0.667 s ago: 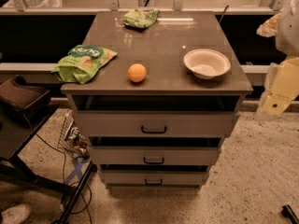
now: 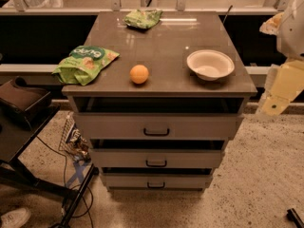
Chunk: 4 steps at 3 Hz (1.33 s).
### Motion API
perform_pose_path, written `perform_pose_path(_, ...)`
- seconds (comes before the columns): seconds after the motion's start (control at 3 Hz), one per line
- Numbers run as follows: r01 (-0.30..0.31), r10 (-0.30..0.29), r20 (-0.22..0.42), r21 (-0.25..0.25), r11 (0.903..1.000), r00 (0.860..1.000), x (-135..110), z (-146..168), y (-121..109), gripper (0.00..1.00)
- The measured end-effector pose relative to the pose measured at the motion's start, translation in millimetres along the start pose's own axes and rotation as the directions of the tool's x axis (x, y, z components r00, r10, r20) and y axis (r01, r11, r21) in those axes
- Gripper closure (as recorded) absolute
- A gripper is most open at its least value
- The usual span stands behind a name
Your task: Move paper bowl near green rice chip bag
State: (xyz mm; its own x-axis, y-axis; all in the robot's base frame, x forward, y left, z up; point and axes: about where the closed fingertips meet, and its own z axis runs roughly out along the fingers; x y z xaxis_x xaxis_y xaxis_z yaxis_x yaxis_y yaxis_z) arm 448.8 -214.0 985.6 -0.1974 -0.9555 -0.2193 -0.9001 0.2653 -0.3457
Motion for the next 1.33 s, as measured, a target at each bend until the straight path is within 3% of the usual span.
perform_pose_path(0.33, 0.037, -0.036, -0.008, 0.097, 0.9946, 0.999, 9, 17, 2, 0.0)
perform_pose_path(0.67, 0.047, -0.05, 0.009, 0.196, 0.9794, 0.999, 10, 34, -7, 0.0)
perform_pose_path(1.0, 0.045, -0.063, 0.049, 0.316, 0.9476, 0.997, -5, 46, -33, 0.0)
perform_pose_path(1.33, 0.048, -0.088, 0.07, 0.442, 0.8957, 0.994, -39, 53, -62, 0.0)
